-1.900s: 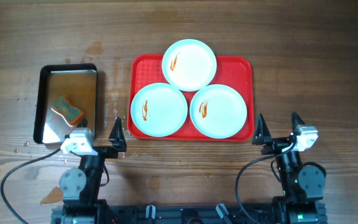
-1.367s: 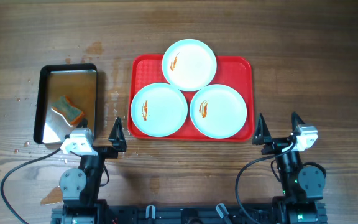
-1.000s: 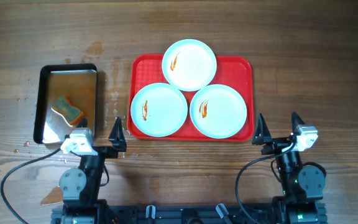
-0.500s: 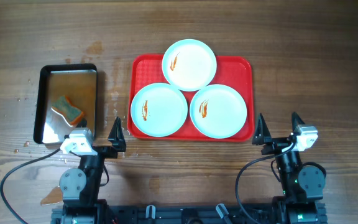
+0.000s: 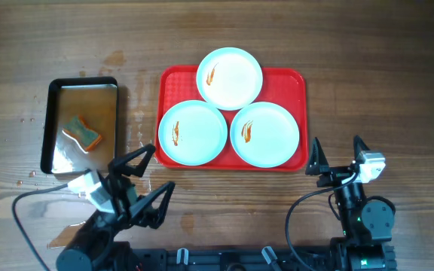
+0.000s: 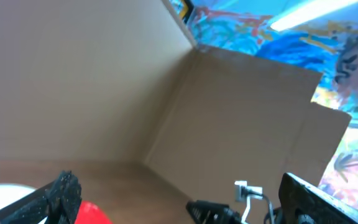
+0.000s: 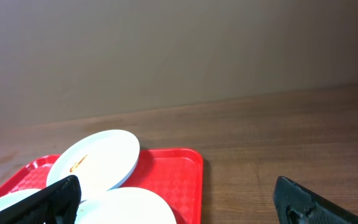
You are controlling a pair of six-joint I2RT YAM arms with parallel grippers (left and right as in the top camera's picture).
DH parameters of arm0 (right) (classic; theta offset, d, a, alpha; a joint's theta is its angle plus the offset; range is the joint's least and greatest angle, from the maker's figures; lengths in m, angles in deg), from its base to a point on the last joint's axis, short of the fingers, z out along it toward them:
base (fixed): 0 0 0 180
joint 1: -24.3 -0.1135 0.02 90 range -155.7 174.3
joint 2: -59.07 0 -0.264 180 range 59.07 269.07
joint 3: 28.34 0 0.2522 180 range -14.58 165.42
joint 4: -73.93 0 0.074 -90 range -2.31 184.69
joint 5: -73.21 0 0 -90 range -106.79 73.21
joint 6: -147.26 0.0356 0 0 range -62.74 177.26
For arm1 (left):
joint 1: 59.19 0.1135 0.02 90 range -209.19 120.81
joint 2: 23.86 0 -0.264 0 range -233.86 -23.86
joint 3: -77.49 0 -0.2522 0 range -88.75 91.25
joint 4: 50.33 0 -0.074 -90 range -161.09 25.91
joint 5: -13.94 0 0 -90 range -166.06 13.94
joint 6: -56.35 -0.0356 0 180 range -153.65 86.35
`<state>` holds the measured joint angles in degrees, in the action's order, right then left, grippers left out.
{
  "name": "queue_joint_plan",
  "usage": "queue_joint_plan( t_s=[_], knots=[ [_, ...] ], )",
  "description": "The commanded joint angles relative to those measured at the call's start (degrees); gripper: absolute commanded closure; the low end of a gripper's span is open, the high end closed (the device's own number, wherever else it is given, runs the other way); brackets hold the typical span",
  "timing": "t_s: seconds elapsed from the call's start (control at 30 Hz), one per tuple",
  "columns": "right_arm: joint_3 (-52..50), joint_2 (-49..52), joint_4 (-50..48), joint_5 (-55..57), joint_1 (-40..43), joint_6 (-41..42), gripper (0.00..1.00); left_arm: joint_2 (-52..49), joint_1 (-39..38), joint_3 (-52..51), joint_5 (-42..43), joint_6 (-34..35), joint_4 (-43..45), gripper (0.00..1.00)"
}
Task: Clean dirty plates on tray and stack at the side
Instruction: 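Move the left gripper to the orange-green sponge in the water tray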
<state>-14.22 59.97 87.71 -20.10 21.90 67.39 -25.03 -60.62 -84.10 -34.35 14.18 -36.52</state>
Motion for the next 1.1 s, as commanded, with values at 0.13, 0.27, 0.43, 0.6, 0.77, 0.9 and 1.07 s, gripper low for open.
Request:
queue_joint_plan(
  t_s=[0.13, 0.27, 0.43, 0.6, 0.77, 0.9, 1.07],
  knots=[
    [-0.1, -0.3, -0.1, 0.8, 0.4, -1.0, 0.0, -18.6, 6.7, 37.2, -22.2, -23.8, -61.1, 0.0],
    [-0.1, -0.3, -0.1, 0.8, 0.4, -1.0, 0.0, -38.8, 7.1, 57.7, -31.3, -26.2, -87.7, 0.0],
    [-0.1, -0.3, -0.1, 0.8, 0.4, -1.0, 0.0, -51.5, 7.1, 60.3, -32.2, -24.1, -92.1, 0.0],
    [-0.1, -0.3, -0.1, 0.8, 0.4, -1.0, 0.0, -68.8, 13.5, 69.6, -40.9, -13.4, -98.0, 0.0],
    [-0.1, -0.3, -0.1, 0.8, 0.4, -1.0, 0.0, -80.9, 20.0, 71.2, -42.9, -12.8, -92.0, 0.0],
    [-0.1, -0.3, -0.1, 0.8, 0.4, -1.0, 0.0, -90.6, 22.8, 71.2, -42.9, -12.4, -85.9, 0.0],
    [-0.1, -0.3, -0.1, 0.8, 0.4, -1.0, 0.0, -100.6, 22.8, 71.2, -42.9, -12.5, -80.8, 0.03]
  ],
)
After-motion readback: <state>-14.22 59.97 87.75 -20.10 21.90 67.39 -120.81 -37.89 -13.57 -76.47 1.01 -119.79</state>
